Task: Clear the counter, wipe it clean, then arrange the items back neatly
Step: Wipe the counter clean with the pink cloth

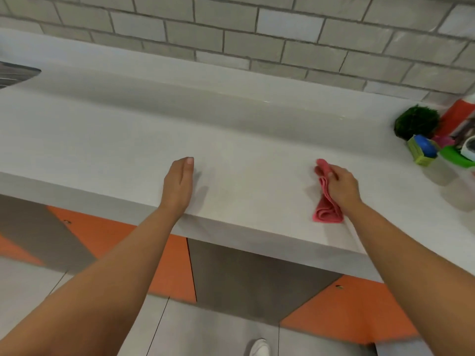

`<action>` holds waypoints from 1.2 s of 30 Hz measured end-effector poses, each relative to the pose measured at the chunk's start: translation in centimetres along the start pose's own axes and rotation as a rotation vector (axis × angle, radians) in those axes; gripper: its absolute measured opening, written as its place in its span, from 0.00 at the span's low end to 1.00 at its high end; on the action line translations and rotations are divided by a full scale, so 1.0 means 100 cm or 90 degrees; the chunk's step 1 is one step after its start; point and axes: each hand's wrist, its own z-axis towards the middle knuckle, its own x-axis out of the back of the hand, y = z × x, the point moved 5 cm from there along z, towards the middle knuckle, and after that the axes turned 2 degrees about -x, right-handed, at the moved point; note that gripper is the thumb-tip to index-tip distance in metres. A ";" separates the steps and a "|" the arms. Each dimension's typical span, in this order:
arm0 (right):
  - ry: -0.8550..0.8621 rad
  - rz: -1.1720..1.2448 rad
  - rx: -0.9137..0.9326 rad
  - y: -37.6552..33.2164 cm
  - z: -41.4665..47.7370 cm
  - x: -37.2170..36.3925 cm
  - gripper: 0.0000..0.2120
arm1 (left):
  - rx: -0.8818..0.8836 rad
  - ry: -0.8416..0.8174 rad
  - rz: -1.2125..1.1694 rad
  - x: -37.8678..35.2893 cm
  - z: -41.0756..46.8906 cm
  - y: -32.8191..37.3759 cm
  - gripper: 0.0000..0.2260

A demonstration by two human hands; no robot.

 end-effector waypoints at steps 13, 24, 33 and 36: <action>-0.303 -0.155 0.391 -0.153 -0.135 -0.167 0.29 | 0.101 0.085 -0.241 0.026 0.029 -0.005 0.23; -0.038 0.257 -0.170 -0.043 0.020 -0.042 0.13 | 0.101 0.013 -0.222 -0.005 0.054 0.000 0.22; 0.110 -0.193 -0.010 0.005 0.076 -0.026 0.22 | 0.068 -0.024 -0.146 -0.075 0.102 0.016 0.22; 0.144 -0.194 -0.023 0.019 0.111 -0.017 0.18 | 0.067 -0.027 -0.118 -0.097 0.129 0.015 0.22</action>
